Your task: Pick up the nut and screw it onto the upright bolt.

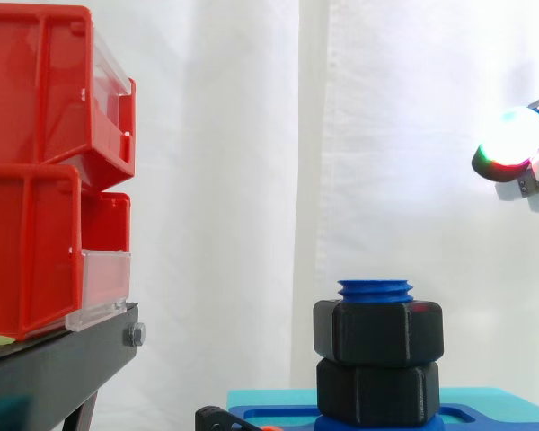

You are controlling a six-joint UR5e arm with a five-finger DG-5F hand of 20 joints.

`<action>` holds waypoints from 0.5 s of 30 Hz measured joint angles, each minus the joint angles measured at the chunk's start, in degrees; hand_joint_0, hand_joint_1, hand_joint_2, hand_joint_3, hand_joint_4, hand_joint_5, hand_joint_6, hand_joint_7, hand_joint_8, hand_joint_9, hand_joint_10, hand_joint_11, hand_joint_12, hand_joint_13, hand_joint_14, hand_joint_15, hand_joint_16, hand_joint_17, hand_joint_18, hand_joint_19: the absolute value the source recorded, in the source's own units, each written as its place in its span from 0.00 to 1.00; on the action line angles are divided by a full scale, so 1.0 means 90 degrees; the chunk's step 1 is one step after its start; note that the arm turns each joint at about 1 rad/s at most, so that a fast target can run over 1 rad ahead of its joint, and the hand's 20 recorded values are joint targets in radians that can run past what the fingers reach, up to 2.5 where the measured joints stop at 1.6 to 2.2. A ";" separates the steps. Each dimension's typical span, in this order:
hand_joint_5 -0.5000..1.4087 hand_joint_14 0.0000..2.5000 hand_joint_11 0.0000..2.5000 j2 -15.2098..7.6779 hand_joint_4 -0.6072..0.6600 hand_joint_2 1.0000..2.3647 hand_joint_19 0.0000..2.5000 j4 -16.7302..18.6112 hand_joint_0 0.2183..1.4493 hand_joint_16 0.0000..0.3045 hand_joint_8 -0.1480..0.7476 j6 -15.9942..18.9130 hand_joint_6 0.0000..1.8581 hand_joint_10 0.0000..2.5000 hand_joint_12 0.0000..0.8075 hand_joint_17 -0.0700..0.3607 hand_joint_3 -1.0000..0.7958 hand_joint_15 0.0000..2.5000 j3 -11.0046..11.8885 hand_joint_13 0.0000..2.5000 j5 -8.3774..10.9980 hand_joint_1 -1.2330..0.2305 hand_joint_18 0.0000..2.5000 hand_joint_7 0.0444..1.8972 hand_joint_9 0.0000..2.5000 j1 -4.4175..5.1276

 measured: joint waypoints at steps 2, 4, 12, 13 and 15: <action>0.14 0.00 0.00 0.0000 0.59 0.00 0.00 0.0010 0.20 0.15 0.41 0.0012 0.27 0.00 0.42 0.40 0.28 0.00 0.0000 0.00 0.0004 0.57 0.00 0.36 0.01 0.0001; 0.14 0.00 0.00 0.0000 0.60 0.00 0.00 0.0012 0.20 0.15 0.41 0.0016 0.27 0.00 0.42 0.40 0.28 0.00 0.0000 0.00 0.0006 0.57 0.00 0.38 0.01 0.0001; 0.14 0.00 0.00 0.0000 0.60 0.00 0.00 0.0012 0.20 0.15 0.41 0.0018 0.27 0.00 0.42 0.40 0.28 0.00 0.0000 0.00 0.0007 0.56 0.00 0.35 0.01 0.0000; 0.14 0.00 0.00 0.0000 0.60 0.00 0.00 0.0011 0.20 0.15 0.41 0.0018 0.27 0.00 0.42 0.40 0.28 0.00 0.0000 0.00 0.0008 0.56 0.00 0.36 0.01 0.0000; 0.14 0.00 0.00 0.0000 0.60 0.00 0.00 0.0011 0.20 0.15 0.41 0.0018 0.27 0.00 0.42 0.40 0.28 0.00 0.0000 0.00 0.0008 0.56 0.00 0.37 0.01 -0.0001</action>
